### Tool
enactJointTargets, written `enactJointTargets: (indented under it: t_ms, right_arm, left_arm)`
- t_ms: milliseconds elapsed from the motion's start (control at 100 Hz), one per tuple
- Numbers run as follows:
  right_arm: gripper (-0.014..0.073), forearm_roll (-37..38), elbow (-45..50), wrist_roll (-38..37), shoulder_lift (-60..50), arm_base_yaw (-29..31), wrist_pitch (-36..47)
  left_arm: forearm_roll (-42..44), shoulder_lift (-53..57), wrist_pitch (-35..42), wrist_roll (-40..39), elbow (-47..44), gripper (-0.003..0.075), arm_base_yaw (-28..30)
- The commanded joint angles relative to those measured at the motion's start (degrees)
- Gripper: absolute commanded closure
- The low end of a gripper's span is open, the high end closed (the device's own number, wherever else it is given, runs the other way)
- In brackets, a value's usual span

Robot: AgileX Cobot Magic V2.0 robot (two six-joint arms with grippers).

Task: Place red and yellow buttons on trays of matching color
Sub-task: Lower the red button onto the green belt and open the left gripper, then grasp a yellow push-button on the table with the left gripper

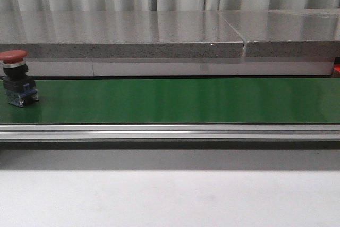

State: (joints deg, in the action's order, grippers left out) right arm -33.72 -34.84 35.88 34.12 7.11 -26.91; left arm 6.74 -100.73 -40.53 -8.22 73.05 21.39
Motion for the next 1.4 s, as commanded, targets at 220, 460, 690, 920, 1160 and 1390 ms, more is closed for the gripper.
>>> enactJointTargets:
  t_ms: [220, 460, 690, 920, 1160, 1390]
  right_arm:
    - [0.066, -1.15, -1.38, 0.55, -0.06, -0.04, 3.42]
    - [0.066, -1.15, -1.38, 0.55, -0.06, -0.04, 3.42]
    - [0.066, -1.15, -1.38, 0.55, -0.06, -0.04, 3.42]
    - [0.066, -1.15, -1.38, 0.55, -0.06, -0.04, 3.42]
    - [0.066, -1.15, -1.38, 0.55, -0.06, -0.04, 3.42]
    - [0.066, -1.15, -1.38, 0.55, -0.06, -0.04, 3.42]
  left_arm:
    - [0.24, -1.2, 7.87, -0.35, 2.25, 0.0091, 0.87]
    - [1.1, -4.96, 10.54, -0.35, 2.54, 0.0091, 1.69]
    - [1.26, -7.29, 13.2, -0.35, 4.05, 0.0092, 2.07]
    - [1.26, -7.77, 14.18, -0.35, 4.05, 0.015, 2.07]
    - [-1.18, -7.77, 12.9, -0.35, 4.05, 0.0444, 2.07]
    - [-1.23, -6.69, 10.22, -0.35, 4.05, 0.0664, 2.07]
